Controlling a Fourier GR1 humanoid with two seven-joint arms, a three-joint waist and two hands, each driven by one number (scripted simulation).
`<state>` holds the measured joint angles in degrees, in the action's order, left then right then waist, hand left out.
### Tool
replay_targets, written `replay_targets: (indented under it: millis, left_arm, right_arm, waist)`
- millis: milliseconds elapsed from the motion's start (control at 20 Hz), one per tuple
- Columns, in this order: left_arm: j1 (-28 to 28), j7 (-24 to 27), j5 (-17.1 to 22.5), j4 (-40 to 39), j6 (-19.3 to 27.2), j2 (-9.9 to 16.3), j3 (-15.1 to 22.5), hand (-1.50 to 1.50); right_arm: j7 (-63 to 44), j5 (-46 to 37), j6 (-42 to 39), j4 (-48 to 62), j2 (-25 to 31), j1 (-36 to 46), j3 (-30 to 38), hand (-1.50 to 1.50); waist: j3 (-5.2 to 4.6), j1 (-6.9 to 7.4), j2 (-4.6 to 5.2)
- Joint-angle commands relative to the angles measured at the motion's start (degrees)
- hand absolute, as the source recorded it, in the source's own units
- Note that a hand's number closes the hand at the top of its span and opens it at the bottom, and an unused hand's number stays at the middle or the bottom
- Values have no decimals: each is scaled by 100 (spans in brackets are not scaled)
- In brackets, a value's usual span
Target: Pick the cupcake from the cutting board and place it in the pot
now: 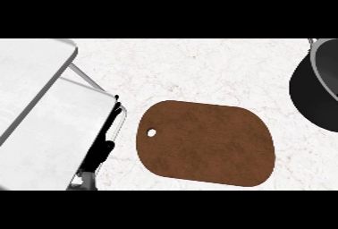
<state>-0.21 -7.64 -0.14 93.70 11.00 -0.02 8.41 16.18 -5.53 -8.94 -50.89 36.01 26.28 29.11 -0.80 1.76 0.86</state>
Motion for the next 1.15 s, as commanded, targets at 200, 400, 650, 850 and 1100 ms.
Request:
replay_targets:
  millis: [200,400,650,850,1100]
  left_arm:
    - [-665,-148,91,304,-45,755,-912,0]
    - [-759,-291,101,433,-14,732,-909,0]
    - [-638,-196,123,418,-28,670,-882,0]
    - [-674,-314,68,541,46,678,-865,0]
    - [-540,-196,217,566,-139,834,-955,0]
  right_arm:
    - [501,664,-1127,1229,849,149,674,-150]
    - [923,664,-1420,1699,1156,-42,808,-150]
    - [1091,761,-2148,2234,1827,-102,959,-150]
    - [1483,608,-2182,2512,1869,-296,907,-150]
    - [1815,532,-2376,2771,2070,-325,885,-150]
  waist:
    - [107,-43,-15]
    - [118,-36,-2]
    - [115,-42,-15]
    - [126,-24,-13]
    - [128,49,-12]
